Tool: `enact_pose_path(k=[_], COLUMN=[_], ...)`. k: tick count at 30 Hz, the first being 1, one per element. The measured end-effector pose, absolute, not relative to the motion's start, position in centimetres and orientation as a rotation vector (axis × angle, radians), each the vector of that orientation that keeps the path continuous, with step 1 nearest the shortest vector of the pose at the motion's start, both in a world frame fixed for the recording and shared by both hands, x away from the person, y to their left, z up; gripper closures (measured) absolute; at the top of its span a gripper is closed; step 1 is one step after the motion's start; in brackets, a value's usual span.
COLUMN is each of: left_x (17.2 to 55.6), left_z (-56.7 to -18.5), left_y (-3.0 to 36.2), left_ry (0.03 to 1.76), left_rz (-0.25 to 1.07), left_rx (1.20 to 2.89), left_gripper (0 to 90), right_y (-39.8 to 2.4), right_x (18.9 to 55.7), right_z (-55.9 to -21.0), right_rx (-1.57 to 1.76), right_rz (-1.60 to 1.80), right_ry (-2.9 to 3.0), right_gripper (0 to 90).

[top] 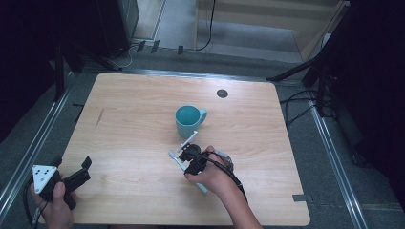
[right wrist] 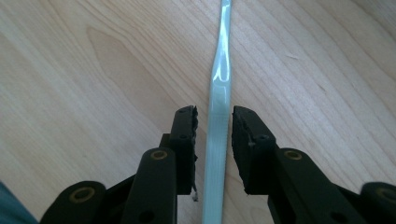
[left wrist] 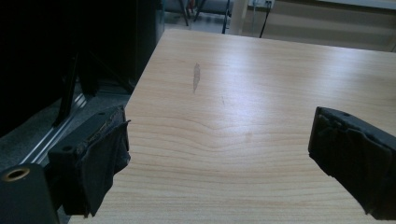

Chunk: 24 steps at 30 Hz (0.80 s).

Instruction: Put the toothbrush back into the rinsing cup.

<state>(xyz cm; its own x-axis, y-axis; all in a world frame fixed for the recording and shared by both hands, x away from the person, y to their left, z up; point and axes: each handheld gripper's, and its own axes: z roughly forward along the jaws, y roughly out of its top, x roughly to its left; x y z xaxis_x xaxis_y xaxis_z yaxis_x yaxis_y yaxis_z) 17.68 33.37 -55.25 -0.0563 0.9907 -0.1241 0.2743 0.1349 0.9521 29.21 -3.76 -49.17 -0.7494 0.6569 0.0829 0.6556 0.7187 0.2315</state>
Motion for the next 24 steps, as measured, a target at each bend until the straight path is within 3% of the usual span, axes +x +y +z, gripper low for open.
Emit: enact_pose_path(k=[17,24], left_x=[17.7,17.7], left_z=[-55.3,-55.2], left_y=[33.3,33.3], left_ry=[1.501,1.500], left_rz=[0.990,0.992], left_rx=[1.295,1.297], left_gripper=[5.2,5.2], right_y=[-1.1,-1.5], right_x=[29.9,29.8], right_z=[-50.8,-50.2], right_rx=[1.002,1.030], right_rz=[0.174,0.337], right_ry=[2.904,2.889], right_gripper=[79.2,84.8])
